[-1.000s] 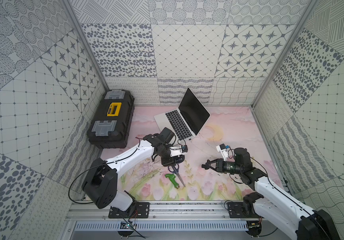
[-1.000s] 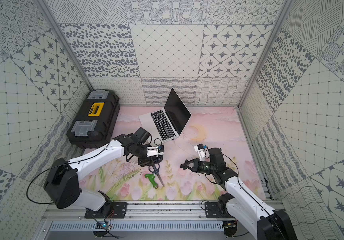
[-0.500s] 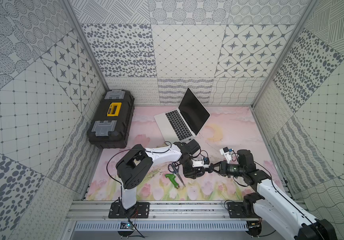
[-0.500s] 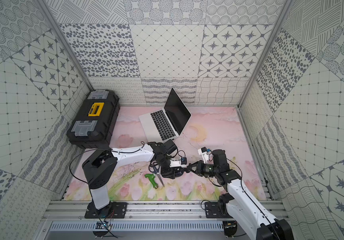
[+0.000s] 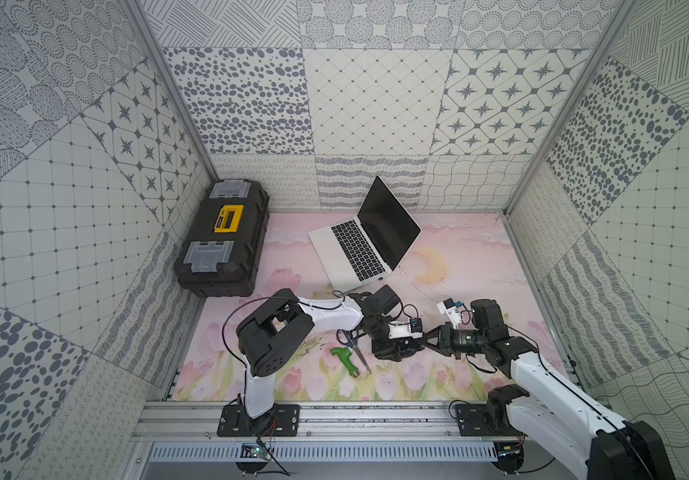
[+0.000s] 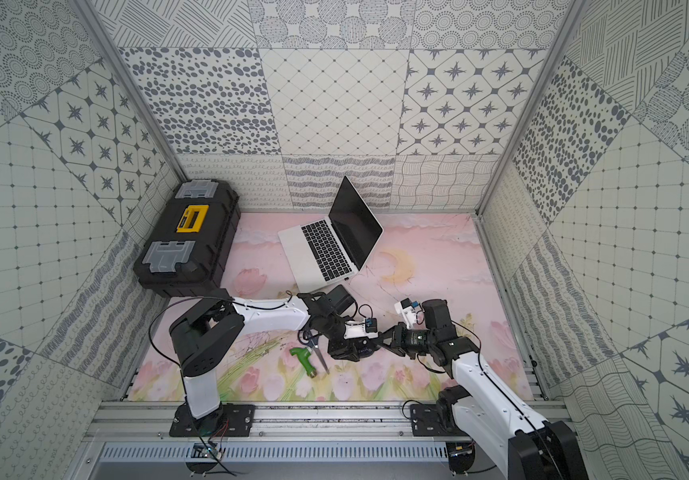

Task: Insert the wireless mouse receiver into the laptop
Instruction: Place the mouse at the center of the board.

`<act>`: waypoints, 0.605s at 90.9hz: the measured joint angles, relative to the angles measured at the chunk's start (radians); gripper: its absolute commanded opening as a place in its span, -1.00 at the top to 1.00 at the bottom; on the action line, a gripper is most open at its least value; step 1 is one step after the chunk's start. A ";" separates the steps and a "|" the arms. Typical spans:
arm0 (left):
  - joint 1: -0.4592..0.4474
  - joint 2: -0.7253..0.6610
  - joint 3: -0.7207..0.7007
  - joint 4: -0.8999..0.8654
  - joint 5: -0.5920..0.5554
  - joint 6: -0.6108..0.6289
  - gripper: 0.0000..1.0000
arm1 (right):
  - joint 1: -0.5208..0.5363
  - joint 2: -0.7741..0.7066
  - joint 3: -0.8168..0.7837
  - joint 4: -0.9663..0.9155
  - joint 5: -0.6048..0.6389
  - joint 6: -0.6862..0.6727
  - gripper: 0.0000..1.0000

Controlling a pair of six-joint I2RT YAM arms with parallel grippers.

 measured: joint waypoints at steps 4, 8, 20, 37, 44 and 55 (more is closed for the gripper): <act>-0.002 0.003 0.000 0.011 0.002 0.008 -0.28 | 0.000 0.006 0.000 0.000 0.000 -0.002 1.00; -0.003 0.007 0.000 0.021 0.003 0.017 -0.30 | 0.000 0.014 0.000 0.000 0.000 -0.005 1.00; -0.009 0.017 0.000 0.048 0.003 0.040 -0.40 | 0.000 0.042 -0.002 0.000 0.002 -0.024 1.00; -0.019 0.031 0.006 0.074 0.000 0.074 -0.43 | 0.000 0.069 -0.006 0.000 0.030 -0.049 1.00; -0.021 0.034 0.009 0.073 -0.004 0.082 -0.29 | 0.000 0.079 -0.006 0.000 0.040 -0.058 1.00; -0.021 0.036 0.011 0.077 -0.013 0.093 -0.12 | 0.000 0.092 -0.007 0.000 0.055 -0.070 1.00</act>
